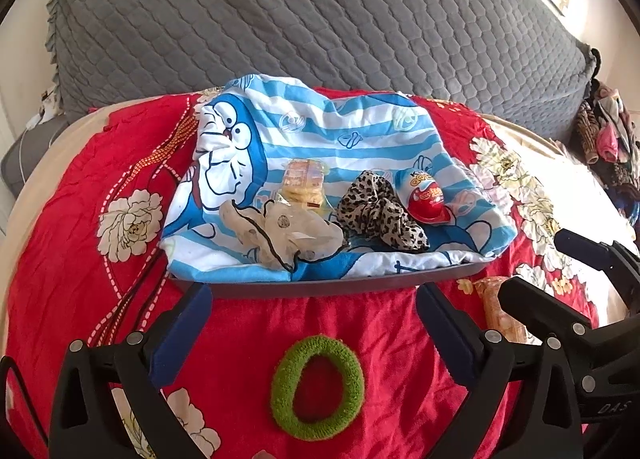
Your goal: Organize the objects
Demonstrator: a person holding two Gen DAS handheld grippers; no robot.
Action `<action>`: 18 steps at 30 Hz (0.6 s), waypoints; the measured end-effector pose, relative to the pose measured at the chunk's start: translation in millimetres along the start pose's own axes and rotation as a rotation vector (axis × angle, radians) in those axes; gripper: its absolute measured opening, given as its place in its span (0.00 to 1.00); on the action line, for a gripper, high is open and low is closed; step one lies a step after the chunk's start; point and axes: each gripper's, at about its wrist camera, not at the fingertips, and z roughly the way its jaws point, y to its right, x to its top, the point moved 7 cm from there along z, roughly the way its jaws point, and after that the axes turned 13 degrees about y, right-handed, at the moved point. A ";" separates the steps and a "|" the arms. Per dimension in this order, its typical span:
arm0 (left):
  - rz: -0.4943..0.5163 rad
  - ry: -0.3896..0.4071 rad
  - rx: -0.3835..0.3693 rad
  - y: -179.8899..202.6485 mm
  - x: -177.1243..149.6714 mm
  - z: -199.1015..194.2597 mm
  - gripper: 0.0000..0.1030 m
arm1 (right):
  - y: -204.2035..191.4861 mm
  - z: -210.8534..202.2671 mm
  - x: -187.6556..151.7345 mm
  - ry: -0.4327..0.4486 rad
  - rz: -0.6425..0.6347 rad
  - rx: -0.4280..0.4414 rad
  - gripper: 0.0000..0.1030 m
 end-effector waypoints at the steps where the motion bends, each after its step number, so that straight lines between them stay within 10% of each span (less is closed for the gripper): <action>1: 0.000 -0.001 -0.002 0.5 -0.3 -1.1 0.99 | -0.2 -1.5 0.1 0.002 0.000 0.001 0.98; 18: 0.011 0.001 -0.017 10.2 -8.8 -22.3 0.99 | 4.9 -22.6 -14.3 -0.022 -0.027 -0.016 0.98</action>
